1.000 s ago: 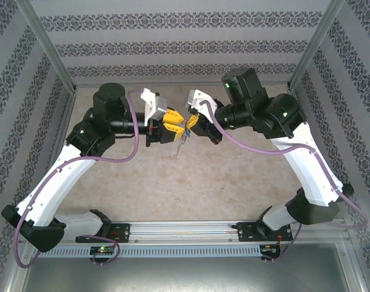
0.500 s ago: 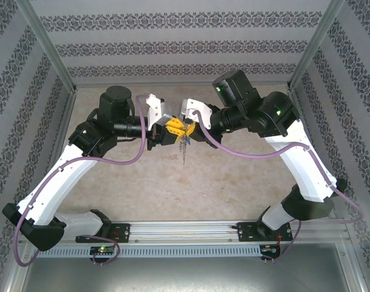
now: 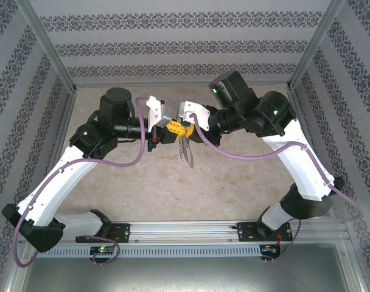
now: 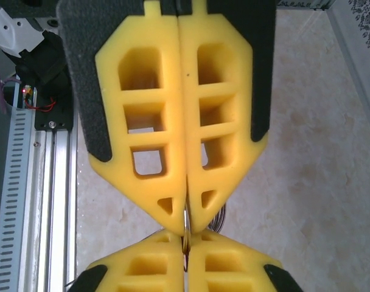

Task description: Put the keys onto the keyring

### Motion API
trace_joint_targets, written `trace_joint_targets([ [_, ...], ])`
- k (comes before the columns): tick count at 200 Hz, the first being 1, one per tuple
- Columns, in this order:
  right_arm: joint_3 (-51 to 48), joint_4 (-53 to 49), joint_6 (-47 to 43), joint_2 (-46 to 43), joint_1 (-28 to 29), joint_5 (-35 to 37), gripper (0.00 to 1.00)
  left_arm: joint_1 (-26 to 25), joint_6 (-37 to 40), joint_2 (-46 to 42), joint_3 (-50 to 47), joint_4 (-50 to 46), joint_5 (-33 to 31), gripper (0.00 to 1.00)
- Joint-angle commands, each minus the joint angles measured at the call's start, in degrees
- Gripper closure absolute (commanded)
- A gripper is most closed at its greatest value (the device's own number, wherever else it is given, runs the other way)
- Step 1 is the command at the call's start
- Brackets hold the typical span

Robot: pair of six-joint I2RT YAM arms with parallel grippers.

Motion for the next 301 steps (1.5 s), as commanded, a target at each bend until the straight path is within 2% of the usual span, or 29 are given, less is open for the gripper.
trace_joint_targets([
  [1, -1.6, 3.7, 1.0, -2.7, 0.0, -1.8, 0.82, 0.5, -6.8, -2.0, -2.9, 9.9, 2.8, 1.0],
  [54, -7.9, 10.2, 3.7, -8.5, -2.8, -6.7, 0.8, 4.1, -28.5, -3.9, -11.6, 39.9, 8.0, 1.0],
  [65, -8.8, 11.9, 4.5, -9.4, -3.1, -7.6, 0.79, 4.5, -31.6, -3.6, -12.5, 43.6, 9.0, 1.0],
  [150, -11.3, 18.9, 8.9, -11.6, -5.2, -8.8, 0.76, 4.7, -33.8, -3.9, -12.4, 45.4, 10.3, 1.0],
  [179, -12.7, 22.1, 11.7, -12.3, -6.8, -11.8, 0.75, 4.7, -34.0, -4.4, -12.4, 45.2, 10.3, 1.0],
  [202, -12.8, 22.1, 11.7, -12.0, -6.8, -13.3, 0.8, 4.7, -34.1, -4.5, -12.1, 45.0, 10.4, 1.0],
  [301, -14.9, 21.8, 12.6, -12.5, -7.0, -19.8, 0.82, 4.7, -33.8, -3.4, -10.8, 45.0, 10.6, 1.0],
])
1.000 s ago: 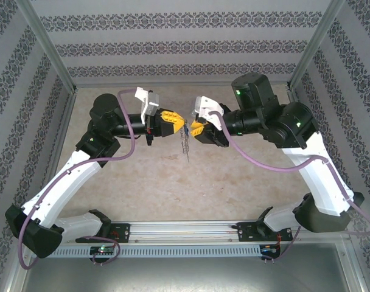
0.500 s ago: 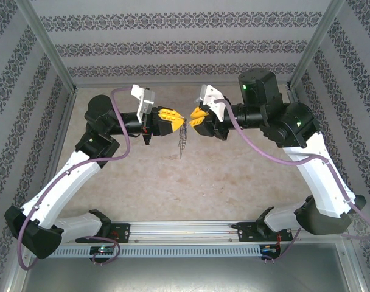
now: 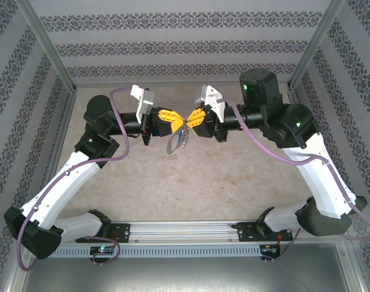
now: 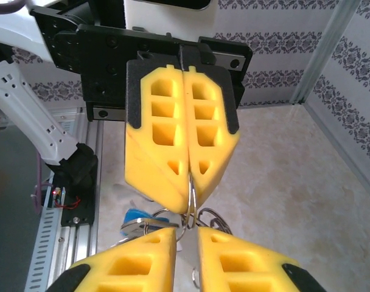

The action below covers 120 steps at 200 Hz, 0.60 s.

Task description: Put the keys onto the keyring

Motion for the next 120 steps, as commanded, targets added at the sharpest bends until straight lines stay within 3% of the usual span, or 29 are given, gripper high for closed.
trace_joint_targets([
  [1, -0.9, 0.4, 1.4, -0.9, -0.4, -4.3, 0.82, 0.4, -0.8, -0.3, 2.0, 4.1, 0.6, 1.0],
  [51, -1.6, 0.6, 2.4, -0.5, -0.9, -6.0, 0.83, 0.4, -0.6, -0.4, 2.0, 4.3, 0.6, 1.0],
  [120, -2.2, 0.1, 2.5, 0.5, -1.3, -5.4, 0.92, 0.4, -0.8, -0.4, 2.2, 4.6, 0.8, 1.0],
])
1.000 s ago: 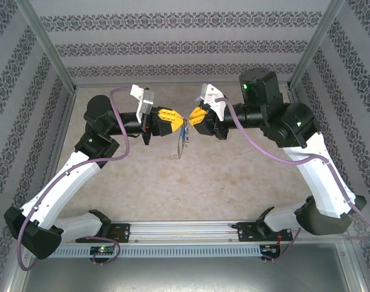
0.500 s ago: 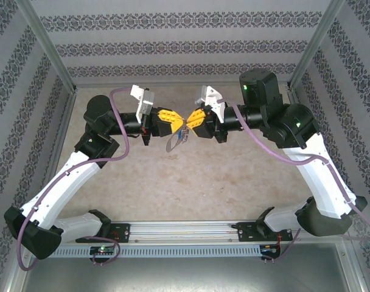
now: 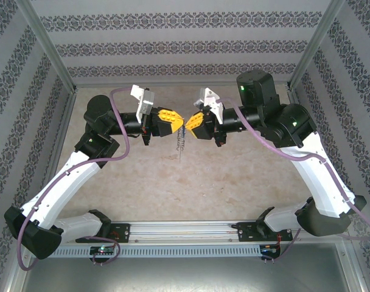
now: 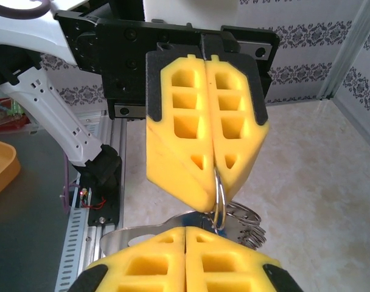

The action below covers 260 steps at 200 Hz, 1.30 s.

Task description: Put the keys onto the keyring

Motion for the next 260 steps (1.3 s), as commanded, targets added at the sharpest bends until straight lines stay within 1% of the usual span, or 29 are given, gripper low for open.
trace_joint_targets([
  [1, -0.5, 0.2, 0.4, 0.5, -0.5, -1.2, 0.92, 0.4, -0.8, -0.5, 2.2, 4.4, 0.7, 1.0],
  [73, 0.0, 2.8, 0.7, 2.1, -0.6, -1.6, 0.95, 0.4, -1.4, -0.2, 3.3, 4.6, 1.3, 1.0],
  [115, 1.6, 4.1, 1.5, 4.1, -0.5, -3.6, 0.97, 0.4, -1.5, 0.3, 4.2, 5.0, 1.3, 1.0],
  [173, 0.9, 4.1, 1.7, 2.4, -0.7, -2.4, 0.98, 0.4, -1.4, -0.1, 3.9, 4.6, 1.0, 1.0],
  [181, 0.4, 4.7, 1.9, 1.7, -0.7, -2.1, 0.97, 0.4, -1.4, -0.2, 3.8, 4.8, 1.0, 1.0],
  [216, -3.0, 7.8, 3.5, -1.7, -1.0, 0.1, 0.85, 0.4, -1.5, 0.0, 3.9, 5.0, 0.8, 1.0],
  [260, -4.8, 10.9, 4.8, -3.7, -1.4, 1.6, 0.8, 0.5, -1.6, 0.3, 4.0, 5.1, 1.0, 1.0],
])
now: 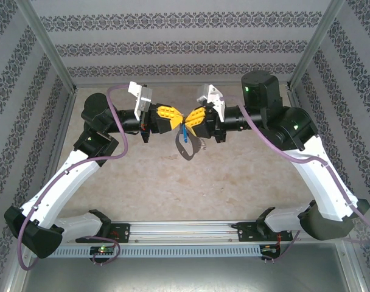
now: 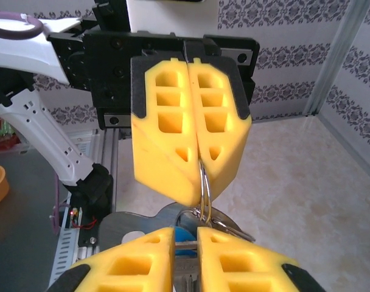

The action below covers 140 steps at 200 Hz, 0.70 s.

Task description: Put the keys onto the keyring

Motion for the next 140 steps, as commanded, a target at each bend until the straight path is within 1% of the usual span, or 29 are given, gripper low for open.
trace_joint_targets([
  [1, -0.7, 3.6, 1.4, -1.0, -0.9, 1.2, 0.8, 0.1, -1.2, -0.2, 2.1, 4.1, 1.1, 1.0],
  [17, -0.7, 4.3, 1.7, -0.9, -0.8, 0.7, 0.78, 0.1, -1.3, -0.3, 2.0, 4.0, 1.2, 1.0],
  [72, -0.3, 6.3, 2.8, 0.2, -0.8, 0.2, 0.78, 0.0, -1.3, -1.1, 1.5, 3.9, 0.9, 1.0],
  [94, 0.3, 5.8, 2.6, 1.1, -0.9, -0.3, 0.82, 0.0, -1.3, -1.3, 1.6, 3.9, 0.8, 1.0],
  [125, 0.3, 6.0, 2.3, 1.5, -0.8, -0.5, 0.85, 0.1, -1.4, -1.1, 1.7, 3.9, 0.9, 1.0],
  [140, 0.8, 5.6, 1.9, 1.8, -0.9, -0.6, 0.9, 0.1, -1.4, -0.9, 1.9, 3.9, 0.9, 1.0],
])
